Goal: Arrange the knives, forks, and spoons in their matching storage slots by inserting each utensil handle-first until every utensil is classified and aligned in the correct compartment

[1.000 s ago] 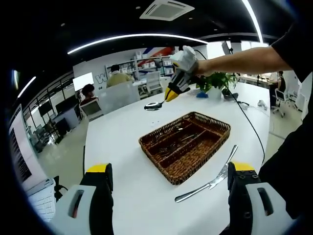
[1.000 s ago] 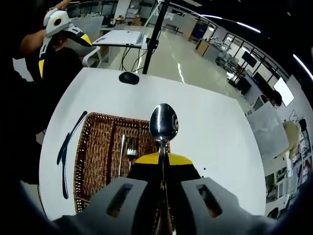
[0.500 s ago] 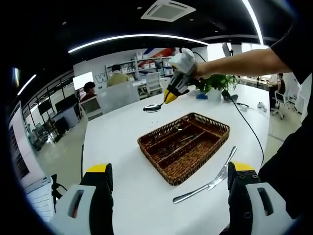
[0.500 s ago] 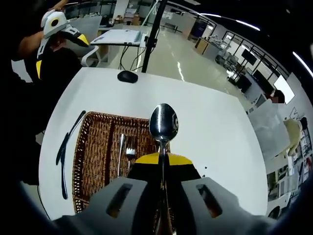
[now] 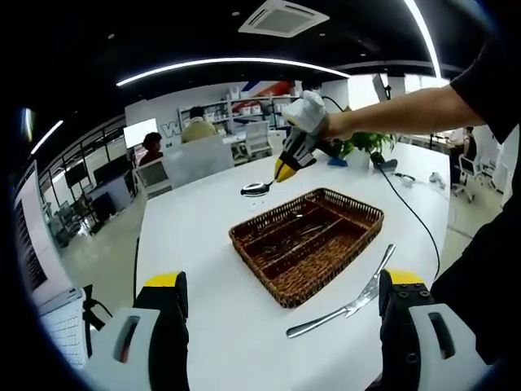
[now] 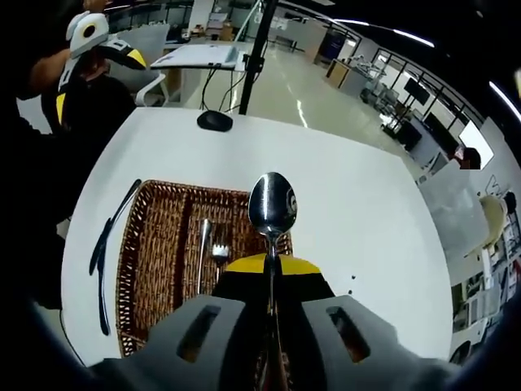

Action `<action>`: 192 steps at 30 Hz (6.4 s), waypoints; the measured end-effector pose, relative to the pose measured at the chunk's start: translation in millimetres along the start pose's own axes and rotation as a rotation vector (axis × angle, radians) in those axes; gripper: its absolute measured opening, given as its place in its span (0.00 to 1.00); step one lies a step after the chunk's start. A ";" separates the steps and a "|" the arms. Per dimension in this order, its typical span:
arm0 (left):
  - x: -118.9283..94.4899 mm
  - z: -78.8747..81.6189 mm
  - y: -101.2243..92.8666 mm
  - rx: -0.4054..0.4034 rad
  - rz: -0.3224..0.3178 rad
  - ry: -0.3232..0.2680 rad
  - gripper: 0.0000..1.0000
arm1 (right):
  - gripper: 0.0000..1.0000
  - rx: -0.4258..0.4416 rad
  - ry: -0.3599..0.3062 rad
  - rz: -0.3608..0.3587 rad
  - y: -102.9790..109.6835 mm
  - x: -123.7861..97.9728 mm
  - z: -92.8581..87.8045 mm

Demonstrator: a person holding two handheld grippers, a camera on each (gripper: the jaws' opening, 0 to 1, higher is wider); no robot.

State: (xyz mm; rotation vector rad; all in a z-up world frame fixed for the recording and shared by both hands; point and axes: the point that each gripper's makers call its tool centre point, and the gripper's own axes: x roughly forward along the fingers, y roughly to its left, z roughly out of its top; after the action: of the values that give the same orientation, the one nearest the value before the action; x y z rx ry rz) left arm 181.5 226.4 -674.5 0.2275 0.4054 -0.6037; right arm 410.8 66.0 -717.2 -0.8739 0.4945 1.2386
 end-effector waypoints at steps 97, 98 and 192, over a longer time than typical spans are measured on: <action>8.2 -10.9 -9.6 0.009 -0.003 0.048 0.99 | 0.79 0.294 -0.272 -0.034 -11.8 57.6 -7.3; 8.4 -10.1 -9.1 0.011 -0.003 0.045 1.00 | 0.83 0.294 -0.270 -0.045 -15.1 52.8 -6.0; 16.3 -2.1 -21.7 0.031 -0.051 -0.019 0.99 | 1.00 0.635 -0.310 -0.583 175.3 -207.0 -107.5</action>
State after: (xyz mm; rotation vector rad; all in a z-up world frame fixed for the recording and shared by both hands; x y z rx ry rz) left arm 180.2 201.5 -685.4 0.2416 0.3842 -0.6617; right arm 199.0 -131.1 -679.6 -0.2383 0.3156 0.5974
